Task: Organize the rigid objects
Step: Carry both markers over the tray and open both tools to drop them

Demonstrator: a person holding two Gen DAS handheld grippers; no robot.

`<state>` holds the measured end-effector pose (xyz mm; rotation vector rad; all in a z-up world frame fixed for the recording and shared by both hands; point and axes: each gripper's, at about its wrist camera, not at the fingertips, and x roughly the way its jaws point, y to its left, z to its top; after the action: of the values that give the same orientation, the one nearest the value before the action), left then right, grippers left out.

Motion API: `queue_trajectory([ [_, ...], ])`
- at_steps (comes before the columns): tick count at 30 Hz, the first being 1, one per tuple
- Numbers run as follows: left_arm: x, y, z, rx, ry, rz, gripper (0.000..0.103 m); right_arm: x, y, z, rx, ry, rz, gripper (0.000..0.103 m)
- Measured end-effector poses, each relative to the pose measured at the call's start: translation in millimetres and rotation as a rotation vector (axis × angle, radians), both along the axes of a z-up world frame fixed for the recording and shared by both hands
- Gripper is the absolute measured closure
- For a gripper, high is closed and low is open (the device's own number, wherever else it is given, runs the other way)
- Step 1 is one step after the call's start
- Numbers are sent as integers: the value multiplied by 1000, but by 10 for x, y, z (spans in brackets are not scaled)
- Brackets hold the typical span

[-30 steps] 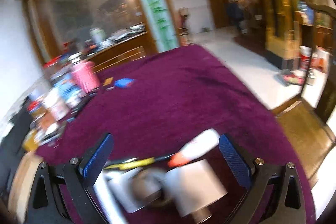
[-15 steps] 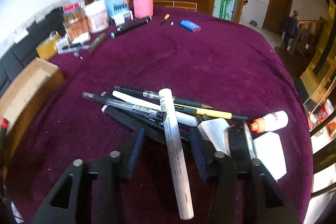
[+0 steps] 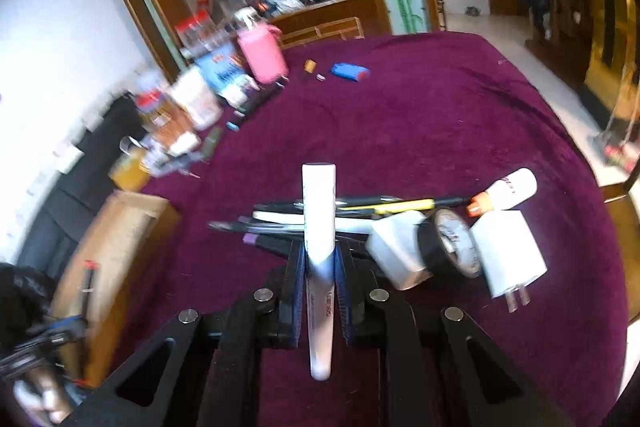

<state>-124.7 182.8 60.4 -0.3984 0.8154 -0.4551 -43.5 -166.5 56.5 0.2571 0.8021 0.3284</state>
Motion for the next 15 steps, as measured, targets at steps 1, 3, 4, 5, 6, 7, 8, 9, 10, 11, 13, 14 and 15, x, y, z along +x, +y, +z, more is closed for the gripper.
queue_trajectory([
  [1,9,70,10,-2,2,18,89,-37,27,54,30,-7,17,87],
  [3,10,206,49,8,-2,60,89,-90,129,153,85,-18,61,87],
  [4,9,275,68,15,-4,80,89,-102,208,192,108,-22,87,87],
  [5,8,348,91,26,-8,100,89,-113,302,237,128,-26,115,87],
  [6,15,398,107,36,-9,112,89,-123,396,277,143,-30,142,87],
  [7,23,454,122,50,-10,127,89,-129,506,315,159,-30,176,87],
  [8,33,503,131,65,-9,142,89,-127,634,345,175,-29,212,87],
  [9,64,578,133,82,-5,161,89,-130,763,369,189,-24,245,87],
  [10,96,607,130,92,1,170,89,-127,879,384,201,-16,276,87],
  [11,133,654,123,102,10,182,89,-114,1048,397,224,0,319,87],
  [13,232,758,98,119,34,208,89,-100,1273,385,260,36,376,87],
  [14,277,797,87,123,43,216,89,-84,1418,372,278,61,411,87],
  [15,337,838,68,125,55,225,89,-64,1562,347,291,84,439,87],
])
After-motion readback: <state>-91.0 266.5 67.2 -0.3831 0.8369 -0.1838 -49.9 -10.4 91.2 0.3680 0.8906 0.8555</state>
